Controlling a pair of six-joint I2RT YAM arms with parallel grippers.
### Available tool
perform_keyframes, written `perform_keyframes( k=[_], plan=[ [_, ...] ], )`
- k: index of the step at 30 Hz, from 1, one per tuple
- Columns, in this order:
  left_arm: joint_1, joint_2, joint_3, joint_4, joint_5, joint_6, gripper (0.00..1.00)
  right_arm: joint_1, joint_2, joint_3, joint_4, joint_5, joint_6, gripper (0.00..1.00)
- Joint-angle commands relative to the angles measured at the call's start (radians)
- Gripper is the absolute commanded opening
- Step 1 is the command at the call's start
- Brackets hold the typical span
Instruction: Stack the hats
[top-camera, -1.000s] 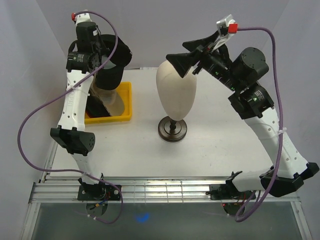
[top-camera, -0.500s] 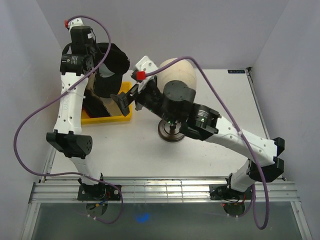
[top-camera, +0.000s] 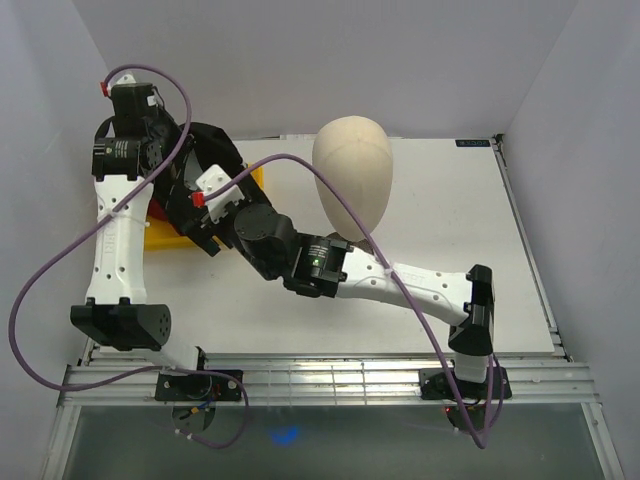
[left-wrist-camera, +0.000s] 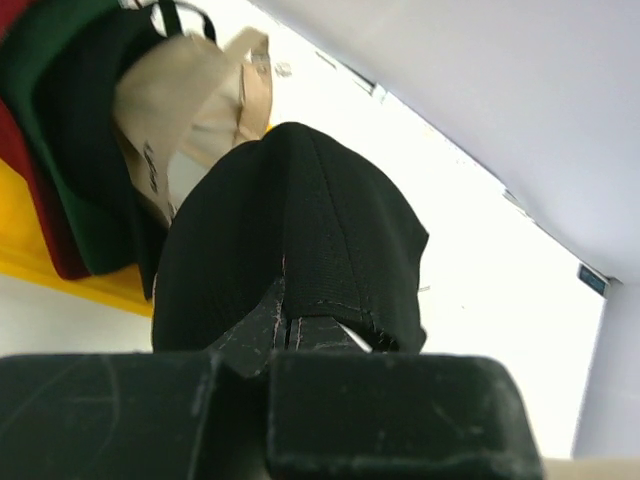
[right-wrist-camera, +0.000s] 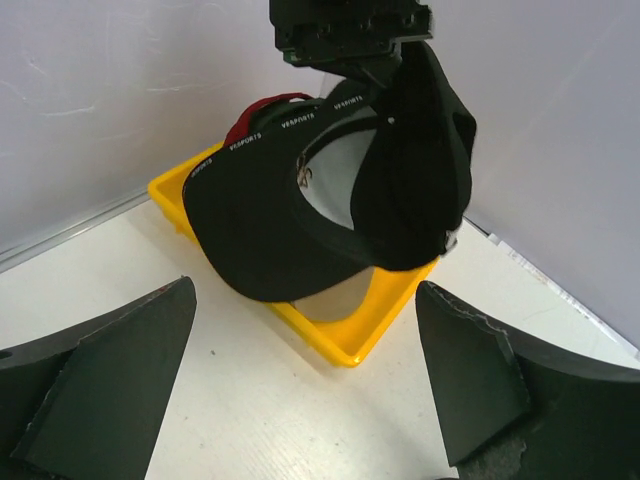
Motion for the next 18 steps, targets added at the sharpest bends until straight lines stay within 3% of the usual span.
perform_keyframes(
  k=[1, 9, 18],
  plan=[
    [-0.001, -0.115, -0.097, 0.047, 0.092, -0.099, 0.0, 0.011, 0.029, 0.066, 0.102, 0.03, -0.012, 0.96],
    [-0.001, -0.19, -0.177, 0.059, 0.127, -0.162, 0.0, 0.003, 0.05, 0.026, 0.197, -0.005, 0.083, 0.97],
    [-0.001, -0.23, -0.214, 0.054, 0.127, -0.205, 0.0, -0.003, 0.214, 0.277, 0.033, -0.011, 0.184, 0.91]
  ],
)
